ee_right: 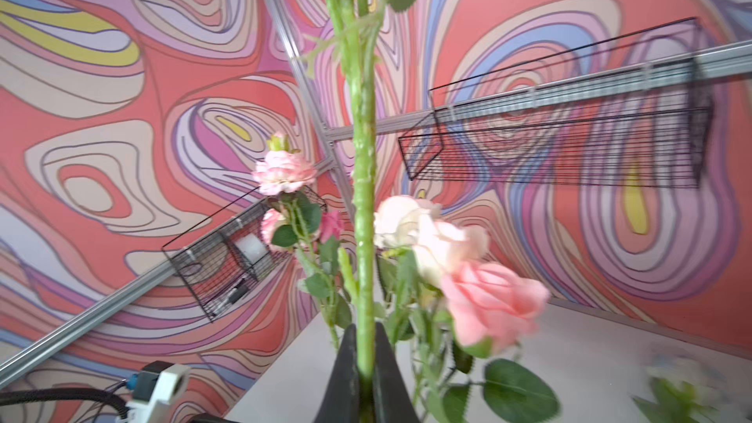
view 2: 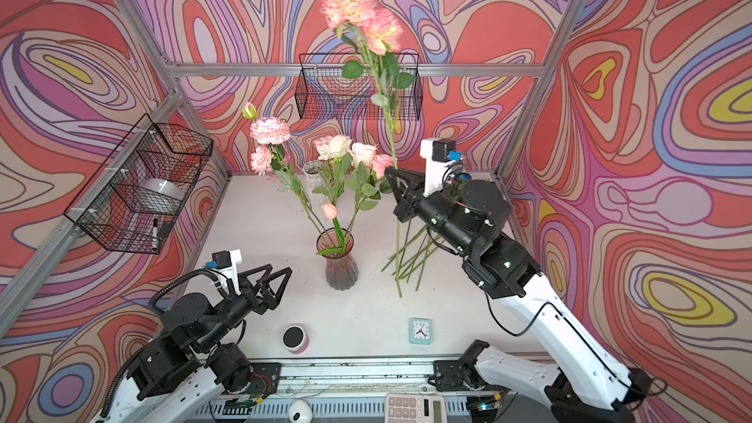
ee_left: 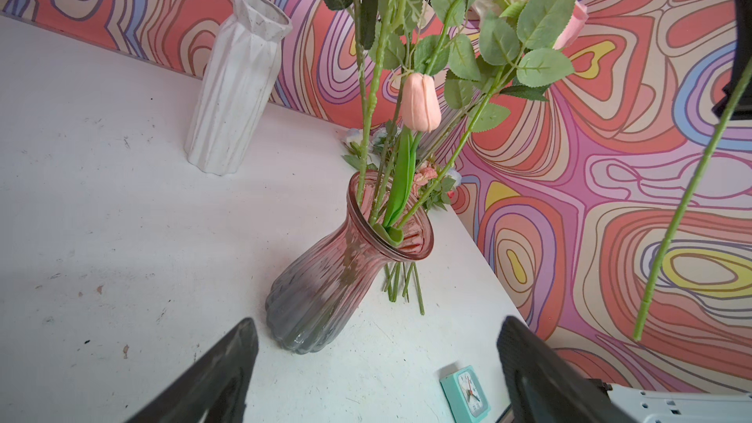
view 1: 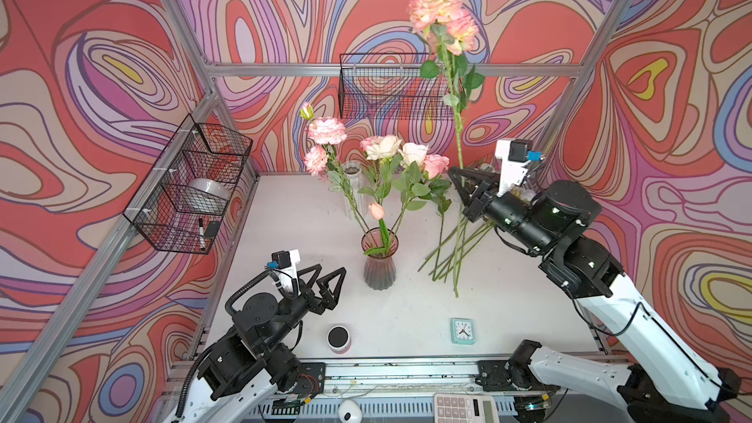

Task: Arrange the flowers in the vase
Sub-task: 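Lift the pink spray rose upright out of the pile with the right gripper, then carry the pink spray rose over the pink vase and lower its stem in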

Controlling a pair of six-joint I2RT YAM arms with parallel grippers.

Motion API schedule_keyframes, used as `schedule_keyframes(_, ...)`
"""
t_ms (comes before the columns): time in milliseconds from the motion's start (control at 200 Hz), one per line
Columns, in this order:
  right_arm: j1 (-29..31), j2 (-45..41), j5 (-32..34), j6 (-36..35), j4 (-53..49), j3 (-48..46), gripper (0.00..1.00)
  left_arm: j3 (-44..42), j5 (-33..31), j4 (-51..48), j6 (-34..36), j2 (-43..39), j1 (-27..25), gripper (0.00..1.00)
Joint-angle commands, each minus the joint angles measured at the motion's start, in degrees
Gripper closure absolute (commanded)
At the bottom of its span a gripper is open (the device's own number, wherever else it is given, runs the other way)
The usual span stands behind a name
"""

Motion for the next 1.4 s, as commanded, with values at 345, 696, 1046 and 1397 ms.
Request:
schedule_keyframes(345,24.4,14.6,23.4,-27.4,49.1,-7.0,1.00,3.1,-1.1,-2.4,0.6,-0.6,0.3,0.06)
schedule_keyframes(696,24.2,27.4,26.1,-36.4,65.9,-1.6,1.00,3.6,-0.9,-3.9,0.7,-1.9,0.4,0.06)
schedule_keyframes(1046,20.3,33.1,27.4,-36.2,62.6,1.4,1.00,3.2,-1.2,-4.8,0.8,-3.5,0.3,0.06)
schedule_keyframes(1397,18.9,32.9,28.6,-31.8,62.3,-5.0,1.00,2.7,-1.5,-4.8,1.1,-3.8,0.3,0.06)
